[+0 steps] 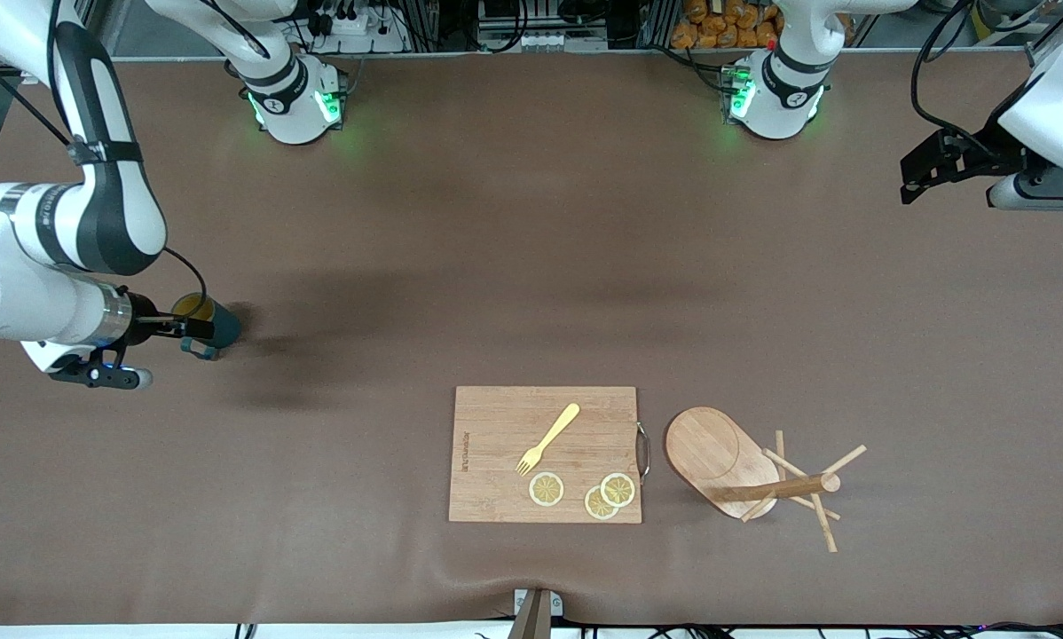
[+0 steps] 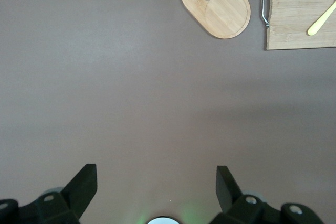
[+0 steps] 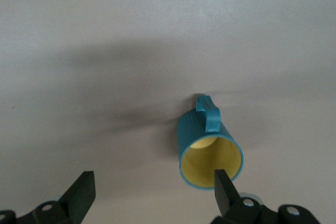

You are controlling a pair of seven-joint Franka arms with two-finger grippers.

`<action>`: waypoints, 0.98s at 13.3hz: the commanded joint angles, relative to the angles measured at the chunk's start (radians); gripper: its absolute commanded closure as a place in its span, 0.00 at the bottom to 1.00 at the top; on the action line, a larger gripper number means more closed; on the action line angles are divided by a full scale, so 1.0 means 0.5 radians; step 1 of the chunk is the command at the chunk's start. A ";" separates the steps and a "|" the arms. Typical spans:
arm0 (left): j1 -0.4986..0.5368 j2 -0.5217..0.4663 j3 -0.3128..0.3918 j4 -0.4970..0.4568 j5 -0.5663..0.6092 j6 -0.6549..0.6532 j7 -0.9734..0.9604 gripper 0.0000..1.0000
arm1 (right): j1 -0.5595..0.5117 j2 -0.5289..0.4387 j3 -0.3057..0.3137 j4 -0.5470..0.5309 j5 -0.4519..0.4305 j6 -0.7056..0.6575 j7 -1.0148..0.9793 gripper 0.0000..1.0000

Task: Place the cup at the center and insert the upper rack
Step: 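Reach the right gripper down to the teal mug and grasp its rim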

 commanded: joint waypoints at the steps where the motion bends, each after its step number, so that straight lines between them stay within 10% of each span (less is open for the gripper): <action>1: 0.006 0.002 -0.008 0.026 0.019 -0.016 0.033 0.00 | -0.070 0.056 0.019 -0.052 0.006 0.088 -0.015 0.01; 5: 0.000 0.002 -0.011 0.026 0.016 -0.019 0.023 0.00 | -0.086 0.109 0.019 -0.064 0.009 0.094 -0.012 0.26; 13: 0.000 0.008 -0.011 0.020 0.013 -0.019 0.017 0.00 | -0.086 0.124 0.022 -0.233 0.083 0.079 -0.003 0.27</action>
